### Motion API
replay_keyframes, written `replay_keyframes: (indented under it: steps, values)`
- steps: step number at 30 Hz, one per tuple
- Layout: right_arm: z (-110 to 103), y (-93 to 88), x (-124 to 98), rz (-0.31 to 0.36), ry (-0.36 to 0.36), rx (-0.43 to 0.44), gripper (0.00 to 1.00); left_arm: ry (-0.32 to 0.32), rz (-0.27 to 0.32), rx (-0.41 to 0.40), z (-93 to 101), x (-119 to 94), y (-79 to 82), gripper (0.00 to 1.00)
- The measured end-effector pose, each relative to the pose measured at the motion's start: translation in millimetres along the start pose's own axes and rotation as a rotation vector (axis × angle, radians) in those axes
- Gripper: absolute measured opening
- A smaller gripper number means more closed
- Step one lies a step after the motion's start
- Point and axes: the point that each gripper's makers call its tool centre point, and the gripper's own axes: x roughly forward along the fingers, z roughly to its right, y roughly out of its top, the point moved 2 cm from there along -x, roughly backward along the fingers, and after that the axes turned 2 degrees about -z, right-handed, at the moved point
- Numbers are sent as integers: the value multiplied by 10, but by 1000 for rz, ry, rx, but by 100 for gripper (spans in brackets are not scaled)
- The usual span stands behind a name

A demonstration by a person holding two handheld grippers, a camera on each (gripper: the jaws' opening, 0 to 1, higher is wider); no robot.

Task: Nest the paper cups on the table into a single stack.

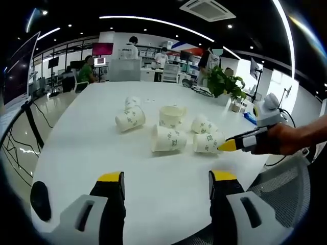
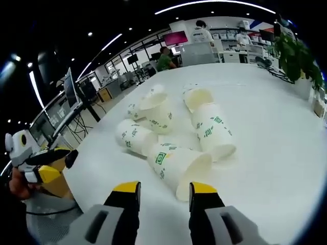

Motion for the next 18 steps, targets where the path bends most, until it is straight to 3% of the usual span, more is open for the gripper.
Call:
replay_keyframes:
  steps: [9, 18]
  values:
    - [-85, -15, 30, -12, 41, -25, 26, 2, 6, -10, -2, -8, 18, 66]
    - [-125, 22, 22, -5, 68, -35, 10, 1, 7, -12, 8, -19, 30, 66]
